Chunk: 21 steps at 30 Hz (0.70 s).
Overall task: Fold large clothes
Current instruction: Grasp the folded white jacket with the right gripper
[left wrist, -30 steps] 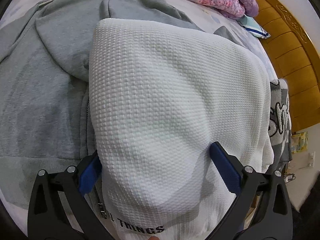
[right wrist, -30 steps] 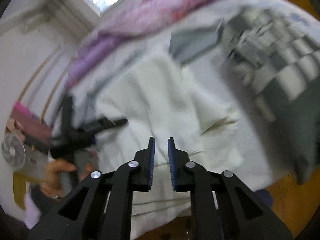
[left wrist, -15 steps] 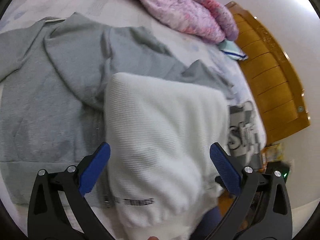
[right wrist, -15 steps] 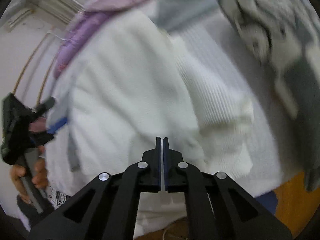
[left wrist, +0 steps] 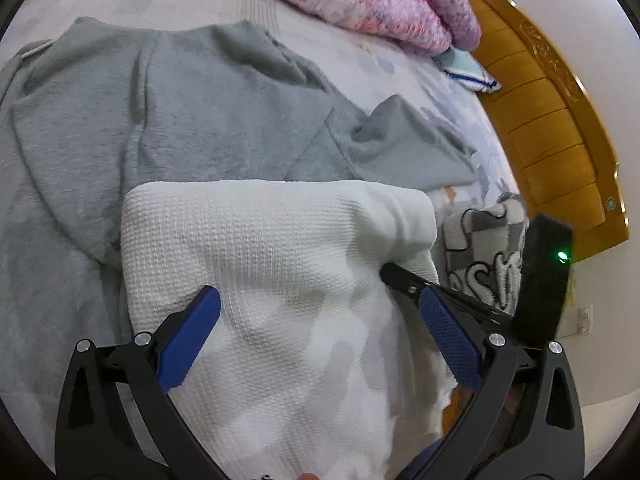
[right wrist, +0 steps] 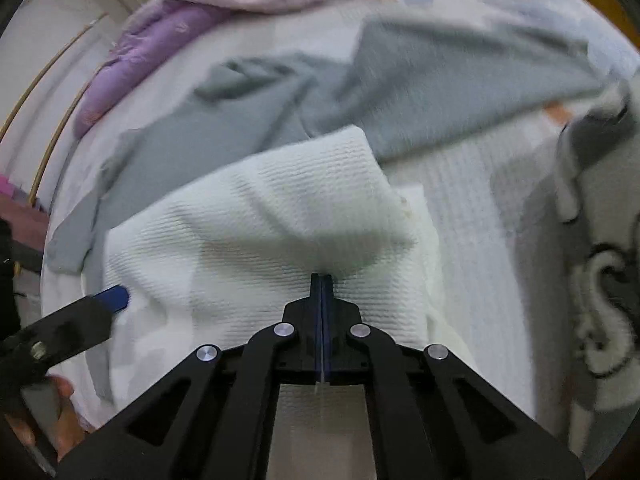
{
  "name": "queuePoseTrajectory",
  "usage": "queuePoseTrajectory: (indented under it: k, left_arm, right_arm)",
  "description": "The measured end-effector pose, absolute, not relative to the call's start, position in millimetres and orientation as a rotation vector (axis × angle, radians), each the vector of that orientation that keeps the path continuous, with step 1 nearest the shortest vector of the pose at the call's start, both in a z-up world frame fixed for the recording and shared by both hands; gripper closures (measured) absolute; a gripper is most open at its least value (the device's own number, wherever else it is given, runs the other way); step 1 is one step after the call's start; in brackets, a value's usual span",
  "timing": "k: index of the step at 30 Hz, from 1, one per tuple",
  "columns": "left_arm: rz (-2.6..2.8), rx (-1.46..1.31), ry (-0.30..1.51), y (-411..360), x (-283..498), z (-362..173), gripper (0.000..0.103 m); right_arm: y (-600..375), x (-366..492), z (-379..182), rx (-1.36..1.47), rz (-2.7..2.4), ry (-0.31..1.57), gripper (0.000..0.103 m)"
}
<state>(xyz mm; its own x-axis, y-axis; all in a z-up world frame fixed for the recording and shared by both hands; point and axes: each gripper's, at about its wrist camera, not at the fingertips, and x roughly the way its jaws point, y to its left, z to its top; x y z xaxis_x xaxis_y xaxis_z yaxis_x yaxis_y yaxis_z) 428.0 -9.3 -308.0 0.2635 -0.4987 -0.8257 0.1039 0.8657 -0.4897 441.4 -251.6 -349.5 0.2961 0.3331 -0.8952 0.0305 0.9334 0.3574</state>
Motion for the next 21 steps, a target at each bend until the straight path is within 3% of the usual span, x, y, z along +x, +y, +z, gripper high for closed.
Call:
queuePoseTrajectory:
  k: [8,11,13,14,18,21]
  left_arm:
    - [-0.426,-0.333,1.222,-11.7,424.2,-309.1,0.004]
    - [-0.419,-0.372,1.172,3.3,401.7,-294.6,0.004]
    - [-0.400,-0.397,1.160,15.9,380.0,-291.0,0.004]
    - [-0.379,-0.402,1.148,22.3,365.6,-289.7,0.004]
    - [-0.348,-0.370,1.150,33.3,315.1,-295.8,0.004]
    - [-0.332,-0.367,1.176,34.0,281.5,-309.0,0.004]
  right_arm:
    - [-266.9,433.8,-352.3,0.448,0.230,1.258,0.103]
    - [-281.8,403.6,-329.6,0.544,0.291,1.190,0.092]
    - [-288.6,378.9,-318.0,0.575,0.317,1.142,0.062]
    - [-292.5,363.6,-312.4,0.578,0.324,1.116,0.056]
    - [-305.0,292.5,-302.5,0.551,0.267,1.048,0.052]
    - [-315.1,256.9,-309.3,0.600,0.210,1.037,0.040]
